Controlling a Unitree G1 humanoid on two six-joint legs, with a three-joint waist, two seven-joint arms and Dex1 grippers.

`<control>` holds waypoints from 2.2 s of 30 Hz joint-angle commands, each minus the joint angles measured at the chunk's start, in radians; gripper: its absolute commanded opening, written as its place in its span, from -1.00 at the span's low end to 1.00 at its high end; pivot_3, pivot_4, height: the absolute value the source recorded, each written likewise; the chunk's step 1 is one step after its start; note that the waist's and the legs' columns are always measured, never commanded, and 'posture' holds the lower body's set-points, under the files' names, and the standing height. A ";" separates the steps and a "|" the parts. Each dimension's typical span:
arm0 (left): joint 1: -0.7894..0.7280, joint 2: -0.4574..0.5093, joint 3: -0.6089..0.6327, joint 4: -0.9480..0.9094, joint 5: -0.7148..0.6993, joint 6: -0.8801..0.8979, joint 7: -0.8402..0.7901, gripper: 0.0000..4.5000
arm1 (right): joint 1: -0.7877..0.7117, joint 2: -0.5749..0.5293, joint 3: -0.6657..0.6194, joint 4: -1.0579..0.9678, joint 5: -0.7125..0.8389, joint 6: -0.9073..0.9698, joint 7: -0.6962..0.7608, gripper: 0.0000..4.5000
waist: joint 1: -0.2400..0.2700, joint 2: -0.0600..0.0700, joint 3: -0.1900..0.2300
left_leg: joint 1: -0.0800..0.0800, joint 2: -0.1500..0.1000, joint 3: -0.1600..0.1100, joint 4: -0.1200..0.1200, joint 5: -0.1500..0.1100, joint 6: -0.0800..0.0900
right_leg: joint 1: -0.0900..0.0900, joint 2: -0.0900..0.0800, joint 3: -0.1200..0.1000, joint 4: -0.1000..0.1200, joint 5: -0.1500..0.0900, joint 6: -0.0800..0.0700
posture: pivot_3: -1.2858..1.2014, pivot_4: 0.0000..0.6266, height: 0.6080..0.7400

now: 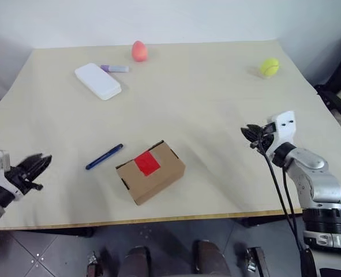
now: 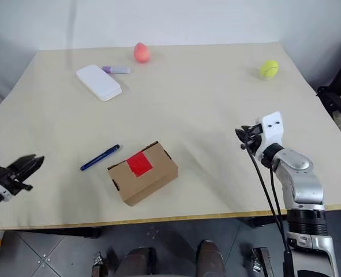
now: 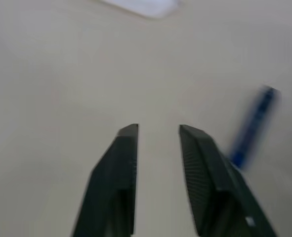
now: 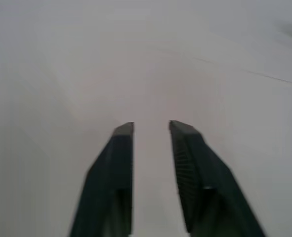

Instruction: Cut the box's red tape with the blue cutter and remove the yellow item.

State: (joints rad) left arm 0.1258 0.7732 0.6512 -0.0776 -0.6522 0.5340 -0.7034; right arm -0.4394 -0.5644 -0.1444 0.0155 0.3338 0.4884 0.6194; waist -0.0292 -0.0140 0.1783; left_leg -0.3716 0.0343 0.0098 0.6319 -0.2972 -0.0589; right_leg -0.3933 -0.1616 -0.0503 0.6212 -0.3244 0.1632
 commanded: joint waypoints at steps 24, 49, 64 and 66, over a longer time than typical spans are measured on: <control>-0.217 -0.144 -0.459 -0.210 -0.142 0.384 0.060 -0.99 | -0.206 0.008 0.440 -0.187 0.057 0.237 0.426 -1.00 | 0.009 0.000 0.000 | -0.002 0.000 0.000 0.009 -0.004 0.001 | 0.001 0.000 0.000 0.000 0.000 0.001 | 0.03 -0.52 1.00; -0.724 -0.496 -0.735 0.314 0.227 0.098 -0.090 -0.99 | 0.110 -0.171 0.165 -0.589 0.152 0.519 0.223 -1.00 | 0.054 -0.002 0.000 | -0.005 -0.001 0.002 0.018 -0.007 0.004 | 0.003 0.000 -0.001 -0.003 0.003 0.004 | 0.03 -0.52 1.00; -0.749 -0.387 -0.650 0.265 0.239 0.097 -0.137 -0.99 | 0.265 -0.337 -0.057 -0.533 0.178 0.414 0.267 -1.00 | 0.052 -0.003 0.001 | -0.005 -0.001 0.002 0.018 -0.008 0.006 | 0.004 0.000 -0.001 -0.005 0.004 0.005 | 0.03 -0.52 1.00; -0.741 -0.359 -0.636 0.213 0.218 0.123 -0.149 -0.99 | 0.280 -0.368 -0.080 -0.502 0.177 0.388 0.289 -1.00 | 0.052 -0.003 0.001 | -0.005 -0.001 0.002 0.018 -0.008 0.006 | 0.004 0.000 -0.001 -0.005 0.004 0.005 | 0.03 -0.52 1.00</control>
State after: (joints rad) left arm -0.6115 0.3978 -0.0078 0.2085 -0.3997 0.6441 -0.8296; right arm -0.1652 -0.9069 -0.1809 -0.4932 0.5074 0.9115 0.8864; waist 0.0231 -0.0174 0.1794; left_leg -0.3773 0.0333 0.0122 0.6505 -0.3056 -0.0532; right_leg -0.3898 -0.1617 -0.0511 0.6162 -0.3207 0.1682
